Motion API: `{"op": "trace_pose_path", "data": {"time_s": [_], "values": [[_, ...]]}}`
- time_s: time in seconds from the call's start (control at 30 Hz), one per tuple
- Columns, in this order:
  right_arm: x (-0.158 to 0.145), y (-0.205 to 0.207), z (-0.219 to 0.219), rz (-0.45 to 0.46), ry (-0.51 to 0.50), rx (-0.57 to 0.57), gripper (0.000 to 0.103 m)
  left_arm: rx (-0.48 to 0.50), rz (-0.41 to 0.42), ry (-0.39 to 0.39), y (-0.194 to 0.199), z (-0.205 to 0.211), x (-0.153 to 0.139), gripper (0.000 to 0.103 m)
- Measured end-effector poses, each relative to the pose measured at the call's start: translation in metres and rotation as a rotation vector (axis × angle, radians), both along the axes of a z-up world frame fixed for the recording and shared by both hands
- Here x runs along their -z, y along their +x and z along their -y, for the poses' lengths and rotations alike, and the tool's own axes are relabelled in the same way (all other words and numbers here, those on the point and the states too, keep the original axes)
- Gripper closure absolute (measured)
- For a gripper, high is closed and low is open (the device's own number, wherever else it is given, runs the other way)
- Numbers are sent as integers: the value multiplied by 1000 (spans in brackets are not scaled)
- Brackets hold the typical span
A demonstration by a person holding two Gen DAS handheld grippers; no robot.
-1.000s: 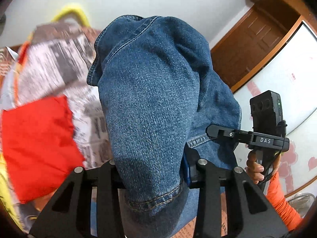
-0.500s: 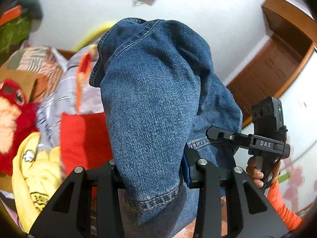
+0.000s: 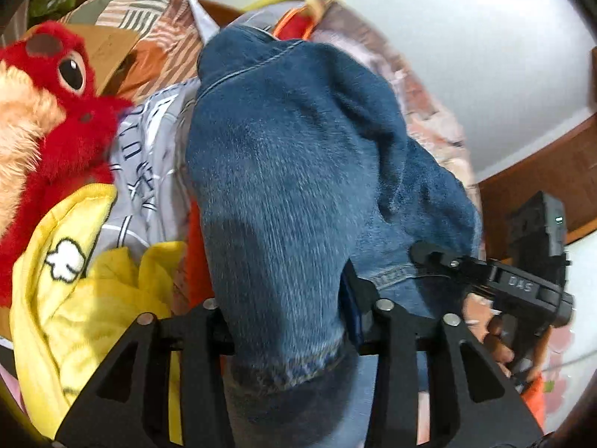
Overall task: Fold large clothes
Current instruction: 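Place the folded jacket onto the red cloth with the left gripper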
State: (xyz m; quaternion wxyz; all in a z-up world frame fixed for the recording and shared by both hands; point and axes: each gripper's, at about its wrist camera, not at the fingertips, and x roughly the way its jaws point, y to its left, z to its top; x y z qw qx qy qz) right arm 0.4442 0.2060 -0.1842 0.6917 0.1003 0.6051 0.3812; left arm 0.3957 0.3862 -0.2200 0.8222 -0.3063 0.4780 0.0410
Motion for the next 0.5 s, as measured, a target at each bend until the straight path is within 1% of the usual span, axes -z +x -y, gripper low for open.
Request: {"op": "trace_pose_path", "data": {"time_s": [0.07, 0.13, 0.2, 0.23, 0.27, 0.3, 0.37, 0.47, 0.5], "values": [[15, 7, -1, 14, -19, 7, 66, 2, -4, 55, 7, 3, 10, 50], [19, 12, 3, 28, -35, 0, 62, 15, -4, 75, 9, 5, 14, 45], [18, 12, 8, 55, -59, -12, 49, 12, -5, 58, 6, 3, 14, 43], [10, 3, 14, 90, -71, -31, 46, 8, -5, 52, 2, 4, 13, 42], [5, -1, 19, 140, -93, -46, 39, 9, -2, 61, -3, 4, 10, 42], [-1, -8, 24, 173, -110, -53, 32, 11, 2, 83, -8, 7, 7, 42], [-6, -12, 33, 218, -142, -58, 26, 24, 5, 137, -18, 14, 0, 39], [-4, -22, 49, 246, -186, -71, 26, 38, 2, 227, -39, 26, -13, 37], [-4, -23, 53, 253, -192, -71, 26, 36, 7, 246, -48, 30, -17, 36]]}}
